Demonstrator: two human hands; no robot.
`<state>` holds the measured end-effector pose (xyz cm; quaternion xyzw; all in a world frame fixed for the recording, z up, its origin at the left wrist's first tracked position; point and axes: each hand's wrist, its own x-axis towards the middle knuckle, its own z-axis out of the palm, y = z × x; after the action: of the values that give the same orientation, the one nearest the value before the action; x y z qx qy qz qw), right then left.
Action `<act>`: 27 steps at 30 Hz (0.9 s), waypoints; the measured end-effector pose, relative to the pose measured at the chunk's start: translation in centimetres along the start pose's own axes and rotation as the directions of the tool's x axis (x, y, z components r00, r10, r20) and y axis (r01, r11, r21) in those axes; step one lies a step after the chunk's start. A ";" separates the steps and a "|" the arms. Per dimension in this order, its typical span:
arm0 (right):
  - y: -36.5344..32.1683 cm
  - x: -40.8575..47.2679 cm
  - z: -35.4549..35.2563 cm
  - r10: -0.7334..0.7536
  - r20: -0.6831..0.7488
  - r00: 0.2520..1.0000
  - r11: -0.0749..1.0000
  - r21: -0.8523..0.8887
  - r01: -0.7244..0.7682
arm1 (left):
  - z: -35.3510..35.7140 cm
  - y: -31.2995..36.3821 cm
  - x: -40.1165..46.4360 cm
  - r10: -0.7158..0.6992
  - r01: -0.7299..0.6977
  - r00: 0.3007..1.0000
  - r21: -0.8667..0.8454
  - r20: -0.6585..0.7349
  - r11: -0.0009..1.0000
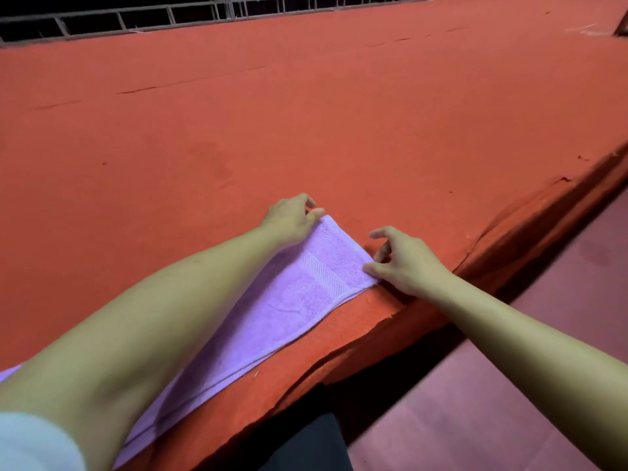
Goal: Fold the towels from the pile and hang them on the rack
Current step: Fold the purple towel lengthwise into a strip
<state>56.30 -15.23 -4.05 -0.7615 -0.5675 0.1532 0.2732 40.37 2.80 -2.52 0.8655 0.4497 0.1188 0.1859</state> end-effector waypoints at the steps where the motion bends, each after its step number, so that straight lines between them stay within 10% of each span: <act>1: -0.1 0.0 0.1 0.003 0.001 1.000 1.000 0.002 -0.003 | 0.2 0.1 0.6 0.015 -0.015 1.000 0.002 0.019 1.000; 21: -1.5 0.1 0.0 0.032 0.078 0.996 0.999 -0.027 -0.030 | -1.9 1.7 3.6 0.138 -0.033 0.916 -0.271 0.377 0.962; 27: -1.5 0.4 -0.9 0.130 0.195 0.972 0.946 0.268 -0.180 | -2.6 1.2 3.9 0.154 -0.119 0.924 -0.120 0.350 0.986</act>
<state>55.71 -14.76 -2.40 -0.7403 -0.4995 0.3204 0.3160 42.49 5.96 0.42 0.8919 0.3406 -0.0064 0.2974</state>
